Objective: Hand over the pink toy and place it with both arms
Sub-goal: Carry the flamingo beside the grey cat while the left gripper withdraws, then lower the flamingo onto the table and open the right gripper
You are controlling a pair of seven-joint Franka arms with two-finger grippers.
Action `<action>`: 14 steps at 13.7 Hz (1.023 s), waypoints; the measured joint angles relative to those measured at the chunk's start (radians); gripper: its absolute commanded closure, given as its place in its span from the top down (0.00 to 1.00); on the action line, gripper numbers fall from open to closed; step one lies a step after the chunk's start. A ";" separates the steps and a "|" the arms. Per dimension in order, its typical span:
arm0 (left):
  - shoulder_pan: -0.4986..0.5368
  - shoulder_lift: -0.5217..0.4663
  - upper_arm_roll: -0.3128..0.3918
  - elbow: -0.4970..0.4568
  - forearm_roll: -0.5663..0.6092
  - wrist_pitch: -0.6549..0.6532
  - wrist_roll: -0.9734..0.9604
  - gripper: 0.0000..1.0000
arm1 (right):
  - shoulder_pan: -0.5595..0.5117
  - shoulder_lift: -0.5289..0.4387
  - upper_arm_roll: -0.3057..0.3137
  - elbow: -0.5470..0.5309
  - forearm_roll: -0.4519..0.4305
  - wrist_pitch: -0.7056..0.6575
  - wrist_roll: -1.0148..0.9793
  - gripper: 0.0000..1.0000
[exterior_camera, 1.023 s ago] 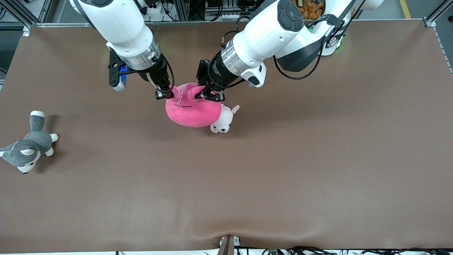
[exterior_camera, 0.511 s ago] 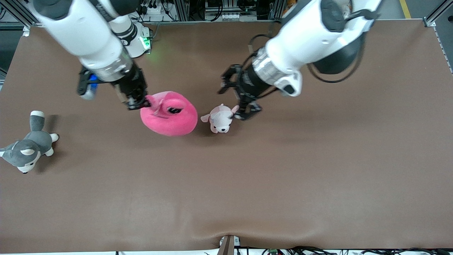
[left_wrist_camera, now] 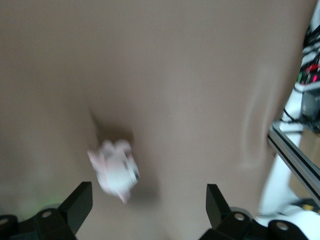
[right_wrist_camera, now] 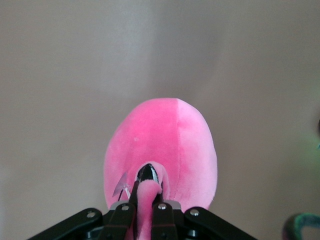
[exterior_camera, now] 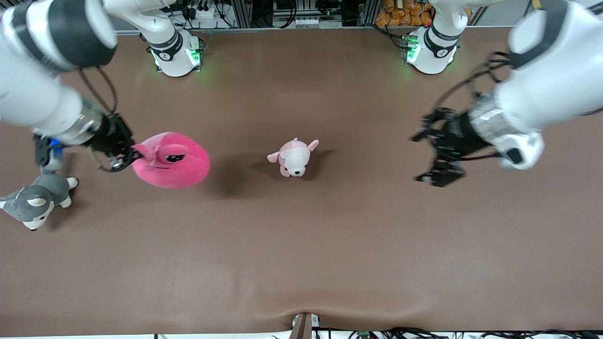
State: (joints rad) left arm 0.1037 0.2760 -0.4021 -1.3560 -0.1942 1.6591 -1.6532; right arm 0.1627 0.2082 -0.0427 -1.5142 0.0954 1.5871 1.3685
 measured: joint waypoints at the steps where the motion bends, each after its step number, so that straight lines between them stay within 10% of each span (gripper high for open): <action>1: 0.024 0.000 0.000 0.000 0.064 -0.031 0.112 1.00 | -0.049 0.025 -0.001 -0.015 0.010 0.000 -0.091 0.00; 9: 0.030 -0.002 -0.013 0.000 0.353 -0.173 0.772 1.00 | -0.285 0.258 -0.002 -0.103 0.148 0.016 -0.520 0.00; 10: 0.038 -0.007 -0.011 0.000 0.354 -0.173 0.812 1.00 | -0.285 0.274 -0.001 -0.108 0.149 0.025 -0.527 0.13; 12: 0.051 -0.026 -0.010 0.001 0.355 -0.173 0.882 1.00 | -0.291 0.284 -0.001 -0.108 0.150 0.029 -0.547 1.00; 14: 0.057 -0.049 -0.010 0.001 0.355 -0.175 0.957 1.00 | -0.324 0.285 -0.001 -0.108 0.150 0.015 -0.632 1.00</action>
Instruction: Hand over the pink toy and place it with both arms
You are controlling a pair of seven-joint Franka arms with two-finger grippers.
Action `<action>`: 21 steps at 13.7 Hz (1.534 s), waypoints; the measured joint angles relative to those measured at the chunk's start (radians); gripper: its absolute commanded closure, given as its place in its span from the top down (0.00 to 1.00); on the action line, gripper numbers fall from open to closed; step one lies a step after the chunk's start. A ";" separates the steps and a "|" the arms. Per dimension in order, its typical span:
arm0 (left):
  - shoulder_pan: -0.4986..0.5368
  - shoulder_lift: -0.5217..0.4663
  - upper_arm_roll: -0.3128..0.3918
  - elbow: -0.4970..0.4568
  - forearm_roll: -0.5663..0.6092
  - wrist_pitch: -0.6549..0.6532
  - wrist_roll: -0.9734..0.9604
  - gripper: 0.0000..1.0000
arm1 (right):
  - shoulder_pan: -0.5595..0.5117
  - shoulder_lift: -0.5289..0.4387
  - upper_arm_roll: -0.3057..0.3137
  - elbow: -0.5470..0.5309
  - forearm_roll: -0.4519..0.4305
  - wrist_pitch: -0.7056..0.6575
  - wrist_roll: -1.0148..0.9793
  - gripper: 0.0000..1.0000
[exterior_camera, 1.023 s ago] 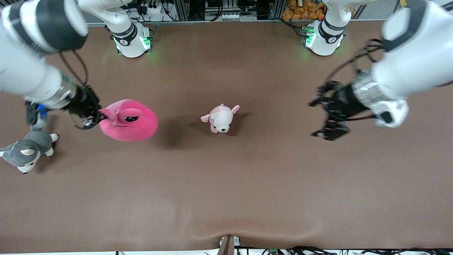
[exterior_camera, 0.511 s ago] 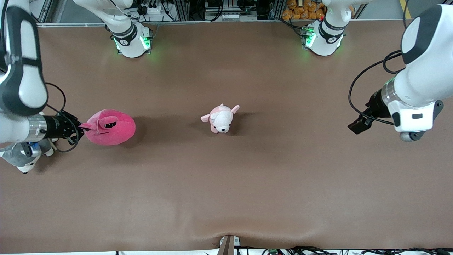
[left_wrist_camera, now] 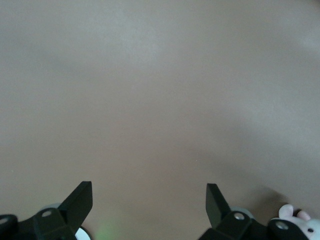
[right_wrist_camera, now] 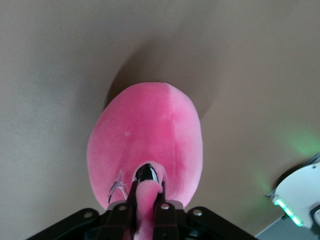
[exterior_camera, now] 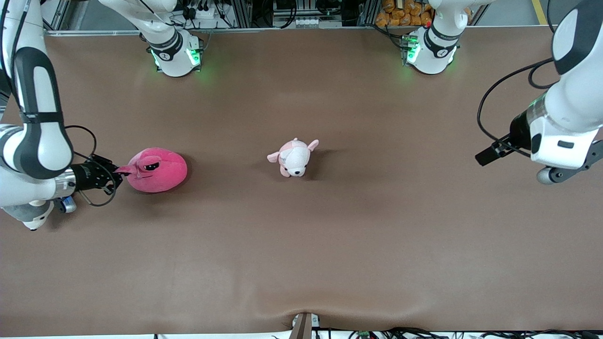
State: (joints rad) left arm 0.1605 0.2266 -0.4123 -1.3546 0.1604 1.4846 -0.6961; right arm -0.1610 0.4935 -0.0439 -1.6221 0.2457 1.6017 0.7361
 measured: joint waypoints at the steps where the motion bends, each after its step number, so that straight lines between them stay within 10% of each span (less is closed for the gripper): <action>1: 0.002 -0.014 0.001 0.000 0.000 -0.002 0.045 1.00 | -0.022 0.000 0.000 0.007 0.003 -0.017 -0.050 1.00; 11: -0.058 -0.229 0.224 -0.141 -0.102 -0.052 0.361 1.00 | -0.002 -0.129 0.081 0.518 0.006 -0.340 -0.315 1.00; 16: -0.091 -0.312 0.228 -0.229 -0.112 -0.041 0.361 1.00 | 0.055 -0.346 0.086 0.516 -0.107 -0.458 -0.702 1.00; 21: -0.095 -0.329 0.236 -0.238 -0.112 -0.043 0.448 1.00 | 0.126 -0.538 0.096 0.224 -0.156 -0.378 -0.741 1.00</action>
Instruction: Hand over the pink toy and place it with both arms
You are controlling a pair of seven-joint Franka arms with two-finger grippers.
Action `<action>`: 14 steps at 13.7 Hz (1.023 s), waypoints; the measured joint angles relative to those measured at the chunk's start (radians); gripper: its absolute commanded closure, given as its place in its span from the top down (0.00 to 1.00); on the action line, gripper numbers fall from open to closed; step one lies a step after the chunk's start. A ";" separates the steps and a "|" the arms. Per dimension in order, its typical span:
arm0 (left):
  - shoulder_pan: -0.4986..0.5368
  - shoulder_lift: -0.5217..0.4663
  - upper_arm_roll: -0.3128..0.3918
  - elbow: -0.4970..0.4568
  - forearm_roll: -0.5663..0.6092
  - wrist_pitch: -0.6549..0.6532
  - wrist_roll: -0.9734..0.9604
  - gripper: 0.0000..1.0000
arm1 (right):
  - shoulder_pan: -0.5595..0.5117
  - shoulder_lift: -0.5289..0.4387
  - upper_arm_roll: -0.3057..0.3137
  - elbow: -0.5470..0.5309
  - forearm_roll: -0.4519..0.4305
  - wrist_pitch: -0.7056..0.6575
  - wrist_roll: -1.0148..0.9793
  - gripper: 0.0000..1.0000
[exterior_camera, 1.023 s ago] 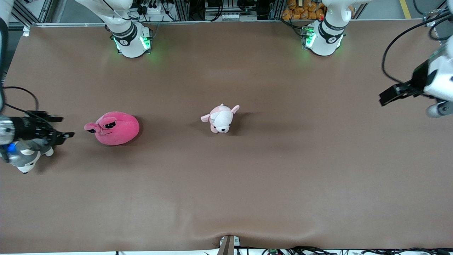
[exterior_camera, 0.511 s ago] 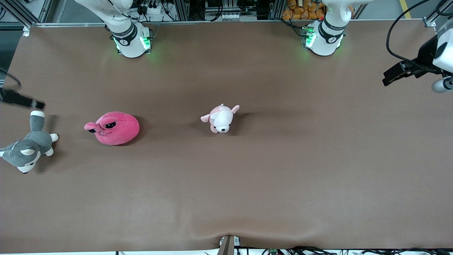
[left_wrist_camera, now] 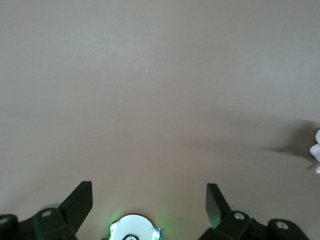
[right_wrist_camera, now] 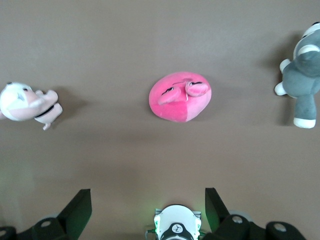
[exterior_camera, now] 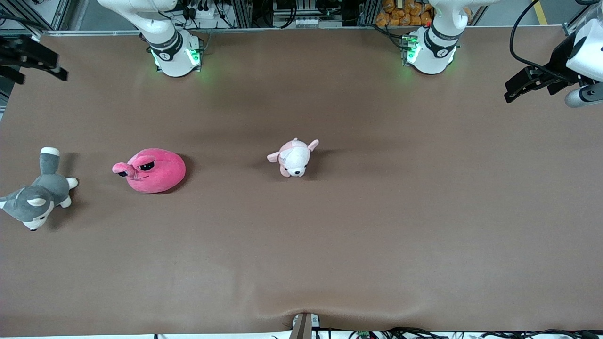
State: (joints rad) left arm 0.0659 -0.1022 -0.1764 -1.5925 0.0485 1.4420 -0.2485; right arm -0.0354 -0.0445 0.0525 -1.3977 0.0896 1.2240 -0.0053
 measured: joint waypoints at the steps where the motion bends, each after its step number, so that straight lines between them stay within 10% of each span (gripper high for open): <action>1: 0.000 0.000 0.001 -0.002 0.000 0.000 0.012 1.00 | 0.027 -0.010 0.003 -0.028 -0.034 0.017 -0.002 1.00; 4: 0.000 -0.004 0.001 -0.002 0.000 -0.017 0.017 1.00 | 0.106 -0.009 0.012 -0.012 -0.172 0.035 0.000 1.00; 14: -0.002 -0.028 0.001 -0.001 -0.034 -0.056 0.058 1.00 | -0.008 0.000 -0.029 0.008 -0.084 0.033 -0.144 1.00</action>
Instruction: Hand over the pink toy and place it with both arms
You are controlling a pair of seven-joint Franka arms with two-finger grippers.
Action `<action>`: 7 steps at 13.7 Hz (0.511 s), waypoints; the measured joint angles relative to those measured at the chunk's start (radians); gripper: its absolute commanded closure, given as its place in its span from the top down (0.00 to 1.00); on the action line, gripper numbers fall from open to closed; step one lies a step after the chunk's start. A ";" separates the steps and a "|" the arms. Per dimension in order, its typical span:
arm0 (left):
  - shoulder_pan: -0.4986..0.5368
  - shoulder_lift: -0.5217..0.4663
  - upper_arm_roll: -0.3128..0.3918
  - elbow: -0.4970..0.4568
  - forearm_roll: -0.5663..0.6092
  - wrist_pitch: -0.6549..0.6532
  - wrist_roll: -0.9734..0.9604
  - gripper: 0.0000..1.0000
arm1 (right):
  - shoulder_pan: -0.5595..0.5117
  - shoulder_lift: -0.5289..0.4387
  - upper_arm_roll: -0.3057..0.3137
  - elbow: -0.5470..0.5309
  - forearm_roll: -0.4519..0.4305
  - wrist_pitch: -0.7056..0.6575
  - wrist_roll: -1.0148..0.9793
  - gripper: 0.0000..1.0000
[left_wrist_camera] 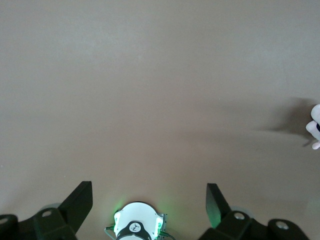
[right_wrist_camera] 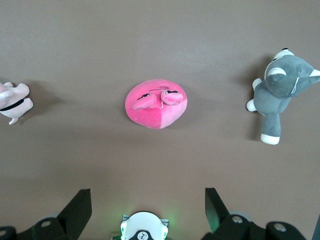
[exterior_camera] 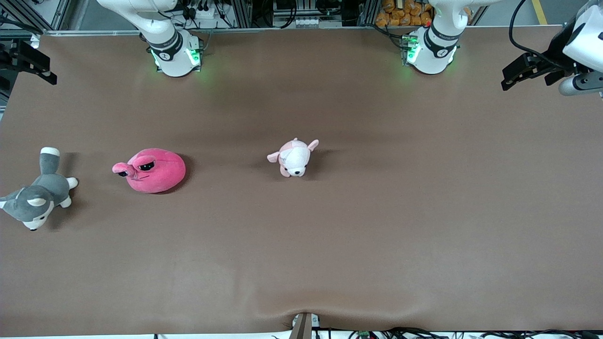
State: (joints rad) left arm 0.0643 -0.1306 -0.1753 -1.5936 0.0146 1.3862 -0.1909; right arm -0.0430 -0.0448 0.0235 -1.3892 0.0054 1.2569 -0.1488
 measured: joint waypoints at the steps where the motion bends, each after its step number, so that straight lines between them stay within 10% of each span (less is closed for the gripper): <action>1: 0.000 0.000 0.000 0.002 0.000 0.000 0.016 1.00 | 0.000 0.000 0.000 0.000 0.000 -0.001 0.000 1.00; 7: 0.000 -0.001 0.000 0.017 0.000 0.000 0.037 1.00 | -0.008 0.000 -0.005 0.000 0.000 -0.001 -0.001 1.00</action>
State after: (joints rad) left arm 0.0643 -0.1313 -0.1750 -1.5765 0.0145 1.3864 -0.1539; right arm -0.0507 -0.0448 0.0181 -1.3892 0.0054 1.2559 -0.1494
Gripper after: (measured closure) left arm 0.000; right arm 0.000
